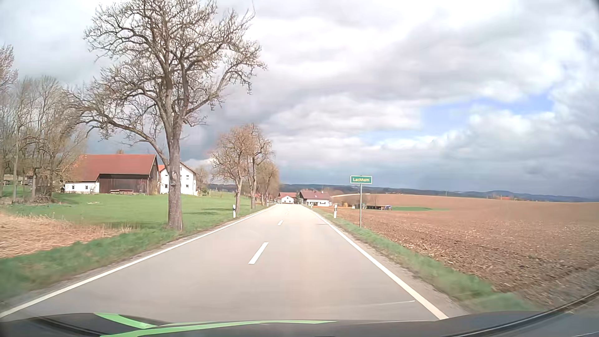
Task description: Follow the waypoints while adhering to traffic rules and regulations
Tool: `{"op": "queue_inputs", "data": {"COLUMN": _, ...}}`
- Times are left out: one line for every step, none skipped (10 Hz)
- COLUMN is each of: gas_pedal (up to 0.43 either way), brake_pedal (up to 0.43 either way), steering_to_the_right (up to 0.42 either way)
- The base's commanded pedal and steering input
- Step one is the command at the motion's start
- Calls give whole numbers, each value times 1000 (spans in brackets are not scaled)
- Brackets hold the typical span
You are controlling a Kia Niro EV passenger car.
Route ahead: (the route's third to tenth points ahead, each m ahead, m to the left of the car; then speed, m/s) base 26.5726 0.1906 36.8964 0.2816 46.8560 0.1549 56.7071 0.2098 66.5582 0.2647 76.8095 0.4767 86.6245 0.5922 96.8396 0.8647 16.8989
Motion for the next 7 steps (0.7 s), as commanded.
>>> {"op": "queue_inputs", "data": {"gas_pedal": 59, "brake_pedal": 0, "steering_to_the_right": 1}}
{"op": "queue_inputs", "data": {"gas_pedal": 59, "brake_pedal": 0, "steering_to_the_right": 1}}
{"op": "queue_inputs", "data": {"gas_pedal": 47, "brake_pedal": 0, "steering_to_the_right": 1}}
{"op": "queue_inputs", "data": {"gas_pedal": 47, "brake_pedal": 0, "steering_to_the_right": 1}}
{"op": "queue_inputs", "data": {"gas_pedal": 47, "brake_pedal": 0, "steering_to_the_right": 0}}
{"op": "queue_inputs", "data": {"gas_pedal": 47, "brake_pedal": 0, "steering_to_the_right": 1}}
{"op": "queue_inputs", "data": {"gas_pedal": 47, "brake_pedal": 0, "steering_to_the_right": 1}}
